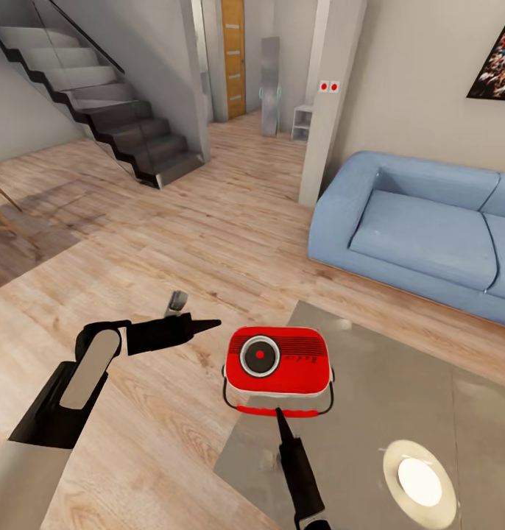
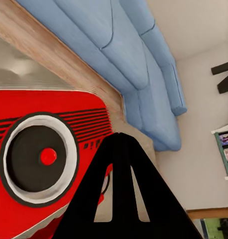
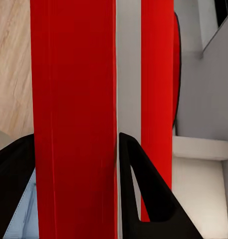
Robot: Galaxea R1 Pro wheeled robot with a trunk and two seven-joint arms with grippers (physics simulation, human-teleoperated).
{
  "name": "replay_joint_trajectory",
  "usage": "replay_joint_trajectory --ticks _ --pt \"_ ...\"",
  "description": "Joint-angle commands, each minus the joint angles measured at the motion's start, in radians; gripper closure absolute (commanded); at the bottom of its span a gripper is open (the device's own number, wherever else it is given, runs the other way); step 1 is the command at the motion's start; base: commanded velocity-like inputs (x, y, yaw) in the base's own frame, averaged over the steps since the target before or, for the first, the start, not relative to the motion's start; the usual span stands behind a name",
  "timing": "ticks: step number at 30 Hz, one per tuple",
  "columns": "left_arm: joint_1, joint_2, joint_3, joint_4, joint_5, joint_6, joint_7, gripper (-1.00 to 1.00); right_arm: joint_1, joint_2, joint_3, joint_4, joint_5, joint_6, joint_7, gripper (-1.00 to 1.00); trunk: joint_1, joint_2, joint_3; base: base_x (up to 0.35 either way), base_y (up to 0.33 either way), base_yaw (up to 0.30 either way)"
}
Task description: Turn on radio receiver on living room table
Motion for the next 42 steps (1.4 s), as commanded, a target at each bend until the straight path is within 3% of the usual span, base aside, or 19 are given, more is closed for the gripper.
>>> replay_joint_trajectory --ticks 1,12,13,37,42 --pt "0.000 -0.004 -0.006 0.000 -0.001 0.000 0.001 1.00 0.002 0.000 0.003 -0.004 0.002 0.002 -0.002 1.00 0.000 0.000 0.000 0.006 0.000 0.000" --pt "0.000 -0.055 -0.012 -0.006 -0.013 0.000 0.006 1.00 0.003 0.000 0.004 -0.008 0.002 0.005 0.001 1.00 0.000 0.000 0.000 0.001 0.000 0.000" --pt "0.000 -0.072 -0.013 -0.006 -0.013 0.000 0.006 1.00 0.003 0.000 0.004 -0.008 0.001 0.005 0.001 1.00 0.000 0.000 0.000 0.000 0.000 0.000" --pt "0.000 -0.075 -0.022 -0.008 -0.013 0.000 0.004 1.00 0.003 -0.002 0.007 -0.009 0.009 0.005 0.000 1.00 0.000 0.000 0.000 0.000 0.000 0.000" --pt "0.000 -0.076 -0.026 -0.008 -0.013 0.000 0.004 1.00 0.003 -0.012 0.007 -0.012 0.005 -0.001 0.009 1.00 0.000 0.000 0.000 0.000 0.000 0.000"
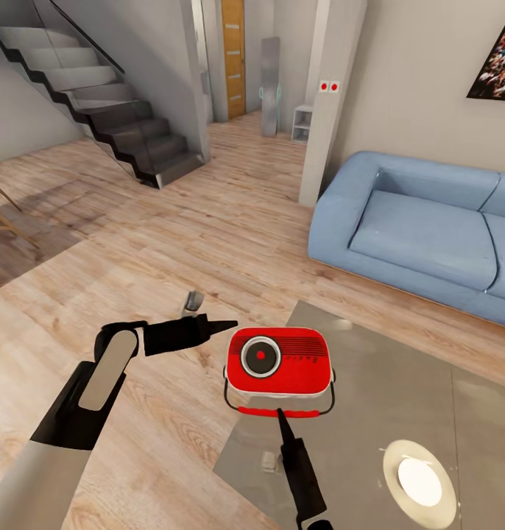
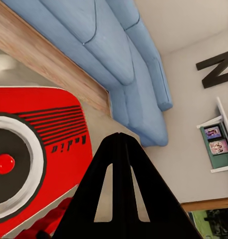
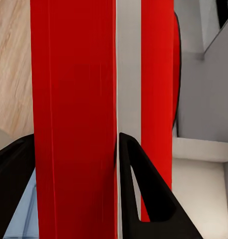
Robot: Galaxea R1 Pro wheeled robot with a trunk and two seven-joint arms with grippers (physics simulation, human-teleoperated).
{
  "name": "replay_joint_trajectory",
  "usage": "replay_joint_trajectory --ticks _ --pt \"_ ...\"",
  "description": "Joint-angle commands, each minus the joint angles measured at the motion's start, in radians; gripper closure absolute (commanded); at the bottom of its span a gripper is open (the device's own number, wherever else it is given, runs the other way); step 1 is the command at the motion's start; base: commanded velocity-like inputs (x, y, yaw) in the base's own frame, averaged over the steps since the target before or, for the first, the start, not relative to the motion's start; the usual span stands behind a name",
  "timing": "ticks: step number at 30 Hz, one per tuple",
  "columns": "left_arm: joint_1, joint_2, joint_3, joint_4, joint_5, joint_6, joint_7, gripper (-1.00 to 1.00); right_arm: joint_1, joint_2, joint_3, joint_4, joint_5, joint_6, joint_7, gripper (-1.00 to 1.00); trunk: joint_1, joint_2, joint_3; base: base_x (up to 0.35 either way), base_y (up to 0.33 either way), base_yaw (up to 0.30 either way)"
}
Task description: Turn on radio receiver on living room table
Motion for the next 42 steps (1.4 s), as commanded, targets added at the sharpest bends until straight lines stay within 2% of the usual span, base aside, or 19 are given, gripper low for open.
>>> replay_joint_trajectory --ticks 1,6,8,11,13,16,26,30,34,38,40,41,42 --pt "0.000 -0.001 -0.006 0.000 0.000 0.000 0.001 1.00 0.000 -0.001 0.004 -0.001 0.002 0.002 -0.001 1.00 0.000 0.000 0.000 0.000 0.000 0.000" --pt "0.000 -0.025 -0.064 0.000 -0.002 -0.001 0.004 1.00 0.000 -0.003 0.004 -0.001 -0.001 0.000 0.001 1.00 0.000 0.000 0.000 0.000 0.000 0.000" --pt "0.000 -0.040 -0.078 0.000 -0.002 -0.002 0.032 1.00 0.000 -0.003 0.004 -0.001 -0.002 0.000 0.001 1.00 0.000 0.000 0.000 0.000 0.000 0.000" --pt "0.000 -0.101 -0.153 0.001 -0.002 -0.002 0.124 1.00 0.000 -0.003 0.004 -0.001 -0.001 0.002 0.001 1.00 0.000 0.000 0.000 0.000 0.000 0.000" --pt "0.000 -0.145 -0.178 0.002 -0.002 -0.002 0.176 1.00 0.000 -0.003 0.004 -0.001 0.001 0.002 0.001 1.00 0.000 0.000 0.000 0.000 0.000 0.000" --pt "0.000 -0.182 -0.188 0.002 -0.002 -0.001 0.218 1.00 0.000 -0.003 0.004 0.000 0.001 0.003 0.001 1.00 0.000 0.000 0.000 0.000 0.000 0.000" --pt "0.000 -0.205 -0.198 -0.001 -0.002 -0.001 0.235 1.00 0.001 -0.002 0.005 0.000 0.003 0.005 0.001 1.00 0.000 0.000 0.000 0.000 0.000 0.000" --pt "0.000 -0.226 -0.199 -0.004 -0.002 0.000 0.298 1.00 0.001 -0.002 0.006 0.000 0.004 0.005 0.001 1.00 0.000 0.000 0.000 0.000 0.000 0.000" --pt "0.000 -0.223 -0.197 -0.014 -0.002 0.000 0.320 1.00 0.001 -0.002 0.006 0.001 0.005 0.005 0.001 1.00 0.000 0.000 0.000 0.000 0.000 0.000" --pt "0.000 -0.206 -0.189 -0.046 -0.007 0.001 0.330 1.00 0.001 -0.002 0.005 0.006 0.004 0.005 0.001 1.00 0.000 0.000 0.000 0.000 0.000 0.000" --pt "0.000 -0.208 -0.188 -0.042 -0.018 0.001 0.385 1.00 0.001 -0.002 0.006 0.006 0.006 0.005 0.001 1.00 0.000 0.000 0.000 0.000 0.000 0.000" --pt "0.000 -0.210 -0.188 -0.041 -0.024 0.001 0.432 1.00 0.000 -0.002 0.006 0.006 0.006 0.005 0.001 1.00 0.000 0.000 0.000 0.000 0.000 0.000" --pt "0.000 -0.208 -0.188 -0.041 -0.026 0.001 0.439 1.00 0.001 -0.002 0.006 0.006 0.006 0.005 0.001 1.00 0.000 0.000 0.000 0.000 0.000 0.000"
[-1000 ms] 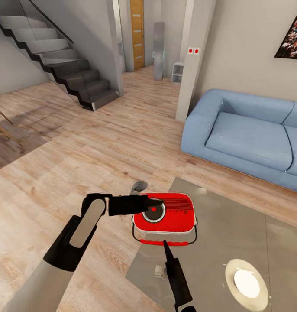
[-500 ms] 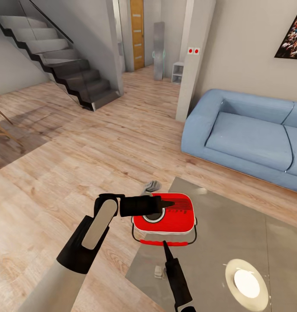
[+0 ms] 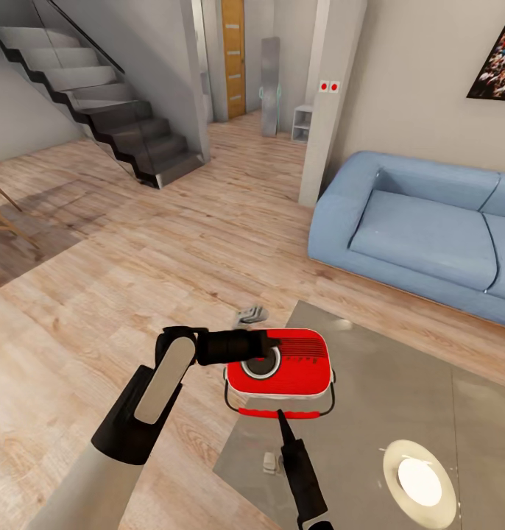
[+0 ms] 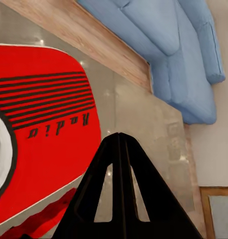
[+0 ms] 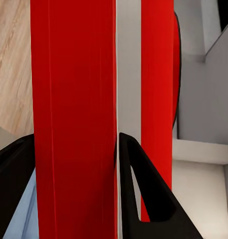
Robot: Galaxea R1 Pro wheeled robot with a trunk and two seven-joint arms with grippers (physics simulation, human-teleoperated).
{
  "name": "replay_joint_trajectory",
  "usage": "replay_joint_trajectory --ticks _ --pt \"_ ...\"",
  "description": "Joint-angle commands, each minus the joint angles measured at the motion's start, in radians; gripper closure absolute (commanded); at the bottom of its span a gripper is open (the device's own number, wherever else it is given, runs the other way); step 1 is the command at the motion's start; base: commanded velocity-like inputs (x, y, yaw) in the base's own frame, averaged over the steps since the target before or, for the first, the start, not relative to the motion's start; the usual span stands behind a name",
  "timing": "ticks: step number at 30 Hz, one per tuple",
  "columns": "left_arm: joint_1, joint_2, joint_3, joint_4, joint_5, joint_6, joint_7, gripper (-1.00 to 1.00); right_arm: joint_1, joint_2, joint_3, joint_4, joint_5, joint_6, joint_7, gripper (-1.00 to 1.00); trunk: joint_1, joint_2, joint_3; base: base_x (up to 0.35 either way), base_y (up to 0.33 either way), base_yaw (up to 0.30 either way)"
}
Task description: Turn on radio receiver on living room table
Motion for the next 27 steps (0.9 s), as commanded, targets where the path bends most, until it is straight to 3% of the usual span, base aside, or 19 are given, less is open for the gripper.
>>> replay_joint_trajectory --ticks 1,3,6,8,10,15,27 --pt "0.000 0.004 0.001 0.000 -0.001 0.000 0.004 1.00 0.000 0.000 0.002 0.000 0.002 0.002 -0.001 1.00 0.000 0.000 0.000 0.000 0.000 0.000" --pt "0.000 0.017 0.001 0.001 -0.002 0.000 0.006 1.00 0.000 0.000 0.002 0.002 0.002 0.002 -0.001 1.00 0.000 0.000 0.000 0.000 0.000 0.000" --pt "0.000 0.065 0.004 0.003 0.000 0.000 0.007 1.00 0.000 0.000 0.002 0.003 0.002 0.002 -0.001 1.00 0.000 0.000 0.000 0.000 0.000 0.000" --pt "0.000 0.103 0.030 0.010 0.002 -0.001 0.008 1.00 0.000 0.001 0.002 0.004 0.002 0.002 -0.001 1.00 0.000 0.000 0.000 0.000 0.000 0.000" --pt "0.000 0.115 0.058 0.020 0.002 -0.001 0.008 1.00 0.000 0.001 0.002 0.004 0.002 0.002 -0.001 1.00 0.000 0.000 0.000 0.000 0.000 0.000" --pt "0.000 0.119 0.071 0.061 0.001 -0.003 0.070 1.00 0.000 0.000 0.002 0.004 0.001 0.003 -0.001 1.00 0.000 0.000 0.000 0.000 0.000 0.000" --pt "-0.001 0.111 0.078 0.126 0.000 -0.007 0.088 1.00 0.000 0.000 0.003 0.007 0.002 0.005 -0.003 1.00 0.000 0.000 0.000 0.000 0.000 0.000"
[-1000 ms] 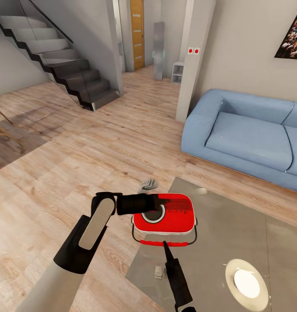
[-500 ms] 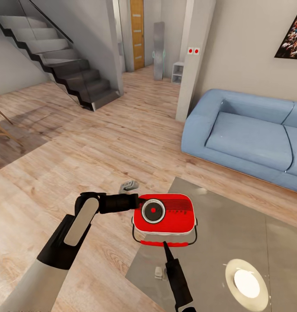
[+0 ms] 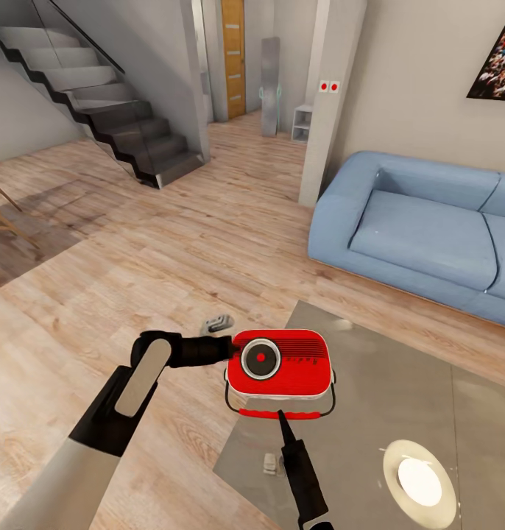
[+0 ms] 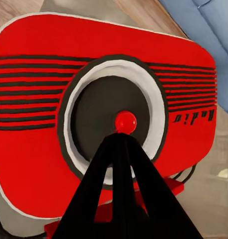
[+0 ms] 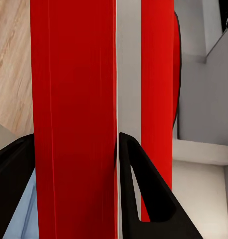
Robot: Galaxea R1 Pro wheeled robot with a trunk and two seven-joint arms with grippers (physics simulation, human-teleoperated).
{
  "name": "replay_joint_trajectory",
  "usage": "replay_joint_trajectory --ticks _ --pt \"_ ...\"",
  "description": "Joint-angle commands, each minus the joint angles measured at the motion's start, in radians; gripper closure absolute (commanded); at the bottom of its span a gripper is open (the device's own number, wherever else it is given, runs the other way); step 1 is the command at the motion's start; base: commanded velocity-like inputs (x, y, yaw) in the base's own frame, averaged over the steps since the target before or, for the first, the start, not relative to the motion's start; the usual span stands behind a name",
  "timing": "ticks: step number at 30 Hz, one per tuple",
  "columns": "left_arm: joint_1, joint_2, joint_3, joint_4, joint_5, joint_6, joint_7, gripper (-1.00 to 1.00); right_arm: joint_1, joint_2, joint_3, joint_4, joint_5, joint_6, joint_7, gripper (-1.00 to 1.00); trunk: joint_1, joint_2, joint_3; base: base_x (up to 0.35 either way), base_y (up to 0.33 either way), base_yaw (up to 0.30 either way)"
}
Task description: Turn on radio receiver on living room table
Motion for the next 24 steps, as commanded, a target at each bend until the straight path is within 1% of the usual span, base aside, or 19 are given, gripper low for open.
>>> replay_joint_trajectory --ticks 1,2,4,6,8,9,15,24 --pt "0.000 -0.004 0.001 0.014 0.001 0.000 -0.001 1.00 0.000 0.000 0.002 -0.001 0.002 0.002 -0.002 1.00 0.000 0.000 0.000 0.000 0.000 0.000" --pt "0.000 -0.015 0.000 0.038 0.001 -0.003 -0.002 1.00 0.000 0.000 0.002 -0.001 0.002 0.002 -0.002 1.00 0.000 0.000 0.000 0.000 0.000 0.000" --pt "0.000 -0.053 0.000 0.091 -0.003 -0.007 -0.004 1.00 0.000 0.000 0.001 -0.001 0.002 0.002 -0.002 1.00 0.000 0.000 0.000 0.000 0.000 0.000" --pt "-0.001 -0.080 0.000 0.113 -0.005 -0.007 -0.005 1.00 0.000 0.000 0.002 -0.001 0.002 0.002 -0.002 1.00 0.000 0.000 0.000 0.000 0.000 0.000" --pt "-0.003 -0.099 0.000 0.121 -0.006 -0.007 -0.005 1.00 0.000 0.000 0.002 -0.001 0.002 0.002 -0.002 1.00 0.000 0.000 0.000 0.000 0.000 0.000" --pt "-0.003 -0.104 0.000 0.123 -0.006 -0.008 -0.005 1.00 0.000 0.001 0.002 -0.001 0.002 0.002 -0.002 1.00 0.000 0.000 0.000 0.000 0.000 0.000" --pt "-0.003 -0.111 0.000 0.124 -0.005 -0.008 -0.008 1.00 0.000 0.001 0.002 -0.001 0.003 0.002 -0.002 1.00 0.000 0.000 0.000 0.000 0.000 0.000" --pt "-0.004 -0.110 0.000 0.109 -0.005 -0.009 -0.010 1.00 0.000 0.002 0.002 0.002 0.002 0.001 -0.001 1.00 0.000 0.000 0.000 0.000 0.000 0.000"
